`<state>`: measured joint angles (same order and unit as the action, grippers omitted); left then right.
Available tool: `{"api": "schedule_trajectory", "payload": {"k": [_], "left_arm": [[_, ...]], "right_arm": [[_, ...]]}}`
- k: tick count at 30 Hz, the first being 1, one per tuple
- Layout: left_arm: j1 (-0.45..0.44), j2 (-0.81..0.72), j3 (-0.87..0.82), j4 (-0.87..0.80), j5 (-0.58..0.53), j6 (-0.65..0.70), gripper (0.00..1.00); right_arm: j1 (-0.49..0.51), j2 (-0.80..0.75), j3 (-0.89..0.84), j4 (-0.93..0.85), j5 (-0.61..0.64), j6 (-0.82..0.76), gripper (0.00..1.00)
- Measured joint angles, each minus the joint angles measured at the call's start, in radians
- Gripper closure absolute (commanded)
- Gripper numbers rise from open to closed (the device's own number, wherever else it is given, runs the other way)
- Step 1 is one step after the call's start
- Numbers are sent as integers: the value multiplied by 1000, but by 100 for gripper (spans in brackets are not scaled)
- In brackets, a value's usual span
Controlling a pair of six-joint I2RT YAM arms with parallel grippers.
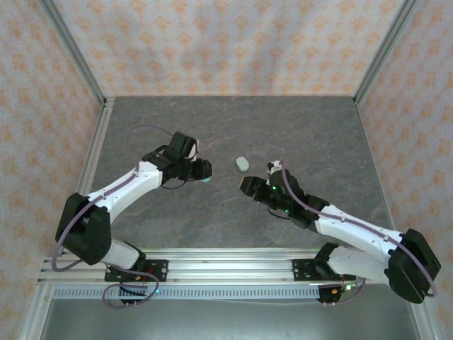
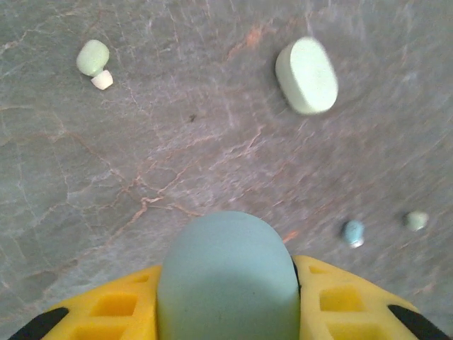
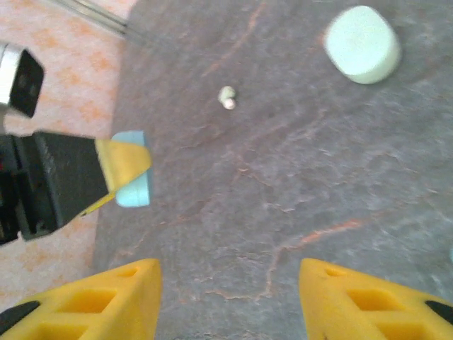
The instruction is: Insert wireless bluetooth earbuds into charging case
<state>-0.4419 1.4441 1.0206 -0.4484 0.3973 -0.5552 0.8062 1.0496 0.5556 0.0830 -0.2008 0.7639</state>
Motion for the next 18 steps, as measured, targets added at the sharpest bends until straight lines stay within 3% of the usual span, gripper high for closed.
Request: {"api": "schedule_trajectory", "payload": {"k": [9,14,18], "left_arm": [[3,-120,-10,31,24,-377,84],[3,-196,-10,30,38,-485,84],[3,-224,-10,27,41,-528,84]], "right_arm": [[62,271,15,375,32,-90,41],[83,415,78,513,-15,-93,40],[113,438,116,594,-32,-113,40]]}}
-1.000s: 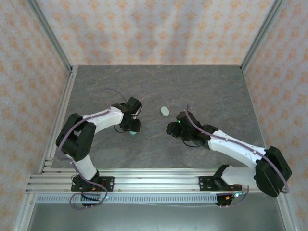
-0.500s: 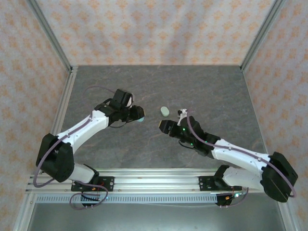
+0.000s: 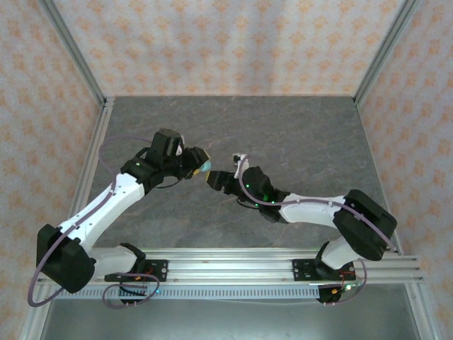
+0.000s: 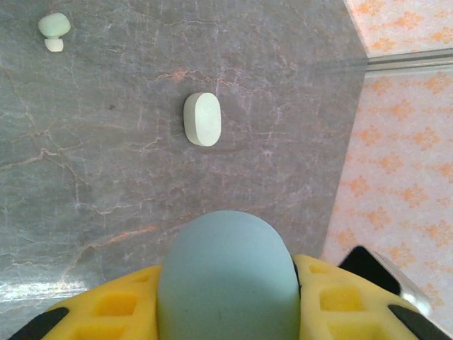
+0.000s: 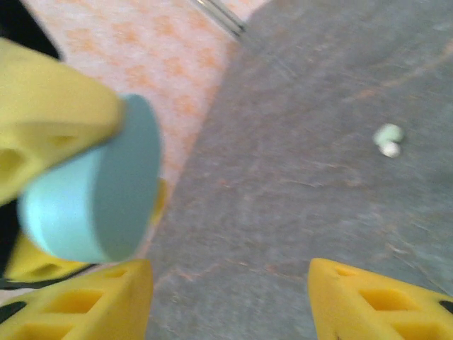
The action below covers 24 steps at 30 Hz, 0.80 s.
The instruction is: Insert wireless bluetooth earbuds into charging case
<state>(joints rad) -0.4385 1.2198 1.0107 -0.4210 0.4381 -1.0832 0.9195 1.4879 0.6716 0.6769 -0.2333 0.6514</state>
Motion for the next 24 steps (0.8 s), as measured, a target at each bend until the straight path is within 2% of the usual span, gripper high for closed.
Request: {"api": "schedule_trajectory", "payload": {"k": [9,15,18,22,24], "left_arm": [[0,-7,0,0,19,-46,84],[0,-19,-6,2,30,-63,84],[0,-24,-9,6,29,-72,84],[3,-31,-21,14,3,-72,83],[3,-34,-23,13,-6,-69,80]], "right_arm": [[44,0,24,57,20,-55,40],[45,22,64,75,54,-66,47],[45,52,82,88,54,-75,59],[47,87,101,112,58,-83,84],[48,94,100,122,63,-101,94]]}}
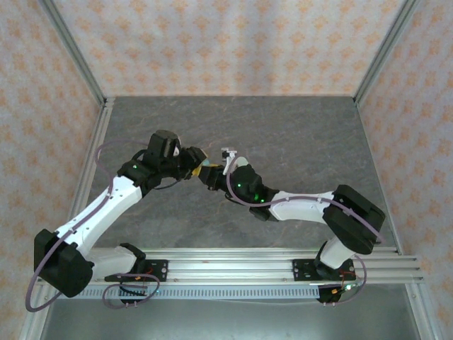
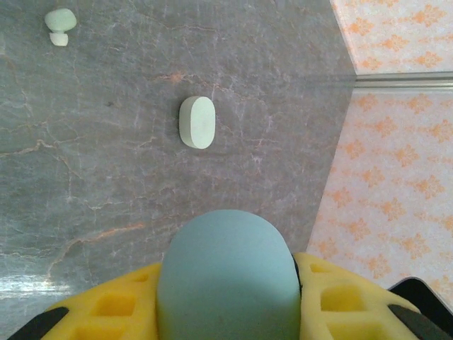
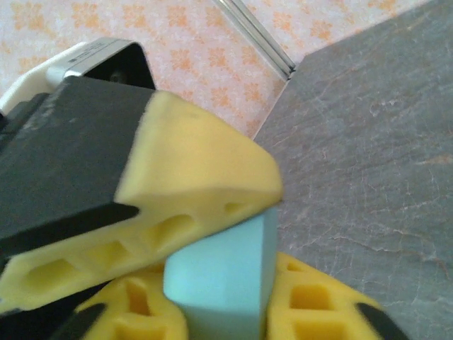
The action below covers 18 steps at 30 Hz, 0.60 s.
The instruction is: Insert wireless bluetooth earbuds into charging case
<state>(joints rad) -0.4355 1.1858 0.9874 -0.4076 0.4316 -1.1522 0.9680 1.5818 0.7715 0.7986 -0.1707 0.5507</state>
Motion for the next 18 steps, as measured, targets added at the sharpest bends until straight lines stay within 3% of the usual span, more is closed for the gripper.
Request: {"api": "schedule_trajectory", "payload": {"k": [2,5,8,13,18], "left_arm": [[-1,-4,-2,0,-1,10,69],[-1,-9,-3,-4,13,46,37],[-10,-24,-3,-31,59,107,20],[-3,-80,-1,-109,64,218,5],[93,-110,-1,-174,56,291,3]], "right_arm": [[0,0,-11,14,3,-24,99],[1,-6,-31,34,-3,-87,100],[0,-33,-55,-6,-8,-208,100],[-2,-114,-57,-199,-5,-467,100],[-2,-145,-57,-353,47,-703,100]]}}
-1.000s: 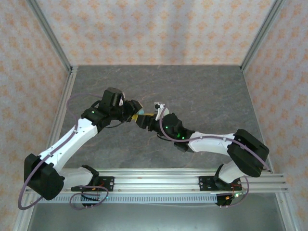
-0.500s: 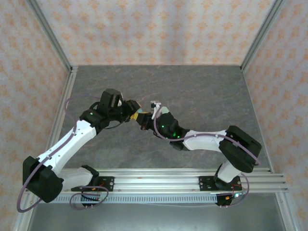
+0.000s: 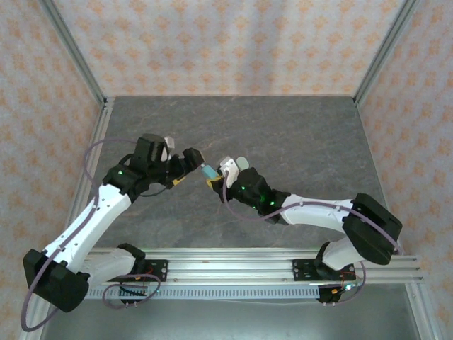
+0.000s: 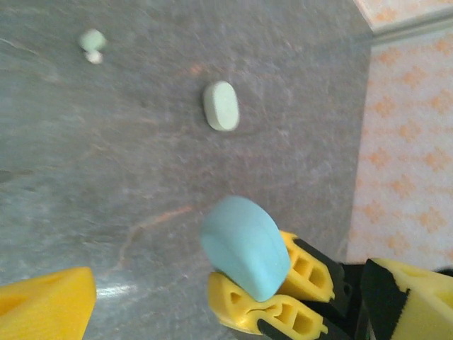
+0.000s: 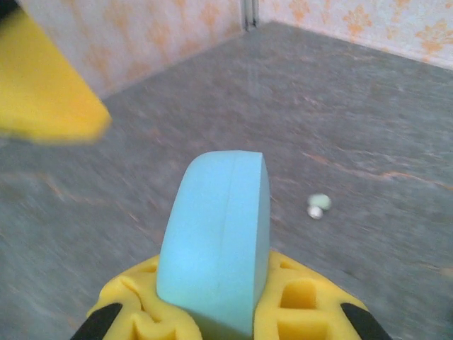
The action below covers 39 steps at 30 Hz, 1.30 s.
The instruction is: Insert wireless bluetooth earbuds into charging case
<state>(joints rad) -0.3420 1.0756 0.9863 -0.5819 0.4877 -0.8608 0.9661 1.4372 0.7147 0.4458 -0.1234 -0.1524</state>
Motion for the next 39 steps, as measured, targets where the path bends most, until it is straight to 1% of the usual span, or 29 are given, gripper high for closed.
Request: {"api": "schedule_trajectory", "payload": {"k": [2,5,11,16,21,23,25,26,29,30,31,32,39], "left_arm": [[48,5,-6,-8,2,22,3],[90,35,-24,-13,3,52,3],[97,137,-71,-13,7,90,3],[117,160,-88,-13,9,115,3],[139,160,-92,-13,5,139,3],[148,159,-97,-13,3,149,3],[155,159,-101,-13,2,156,3],[156,159,-105,-14,0,161,3],[160,157,-105,-30,-21,182,3],[160,156,-105,-34,-27,187,3],[160,155,-105,-38,-35,191,3],[160,155,-105,-40,-41,198,3],[162,155,-106,-50,-76,233,3]], "right_arm": [[0,7,0,-58,40,-90,100],[4,50,8,-121,117,-197,100],[18,243,95,-257,294,-348,99],[42,406,216,-343,456,-416,97],[95,468,287,-388,557,-437,81],[115,484,307,-410,578,-431,69],[127,486,313,-441,570,-413,57],[132,486,313,-444,574,-399,52],[119,463,312,-468,547,-362,45],[116,455,312,-481,528,-349,41],[115,444,311,-499,505,-333,36],[115,430,310,-519,478,-313,34],[132,307,301,-674,244,-155,31]]}}
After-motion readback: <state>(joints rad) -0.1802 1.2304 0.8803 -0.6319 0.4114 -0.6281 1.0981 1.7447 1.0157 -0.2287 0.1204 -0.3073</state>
